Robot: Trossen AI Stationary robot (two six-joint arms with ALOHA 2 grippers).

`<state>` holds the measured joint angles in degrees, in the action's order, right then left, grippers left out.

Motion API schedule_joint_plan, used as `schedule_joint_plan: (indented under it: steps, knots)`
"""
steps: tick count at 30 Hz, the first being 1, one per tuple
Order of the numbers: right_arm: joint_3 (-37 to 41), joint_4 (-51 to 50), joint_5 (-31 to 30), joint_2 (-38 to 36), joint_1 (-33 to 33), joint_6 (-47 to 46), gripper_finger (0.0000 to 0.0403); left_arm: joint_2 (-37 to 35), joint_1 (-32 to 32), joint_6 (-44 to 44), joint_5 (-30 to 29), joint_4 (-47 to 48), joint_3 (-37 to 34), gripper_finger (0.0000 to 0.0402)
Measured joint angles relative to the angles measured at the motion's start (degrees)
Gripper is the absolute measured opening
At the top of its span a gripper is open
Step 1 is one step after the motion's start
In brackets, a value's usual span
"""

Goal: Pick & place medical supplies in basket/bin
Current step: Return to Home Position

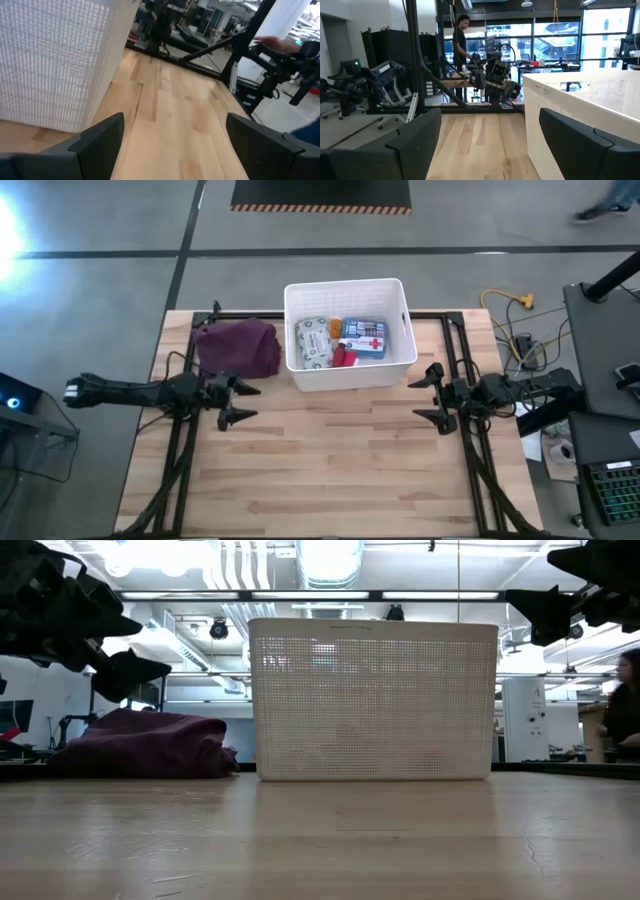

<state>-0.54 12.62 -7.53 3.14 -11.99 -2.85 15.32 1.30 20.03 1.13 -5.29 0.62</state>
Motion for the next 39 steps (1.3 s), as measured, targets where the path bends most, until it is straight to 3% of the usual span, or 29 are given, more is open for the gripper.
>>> schedule_joint_plan:
  steps: [13,39]
  knots:
    - [-0.1,0.18,0.6,-3.15,6.28,0.04,0.0327,4.47,0.0,0.01,0.0,0.0,0.0,0.0332]
    - [-0.07,-0.44,1.53,-2.56,5.09,0.28,0.0327,6.05,0.02,0.02,0.0,-0.01,0.0,0.0332]
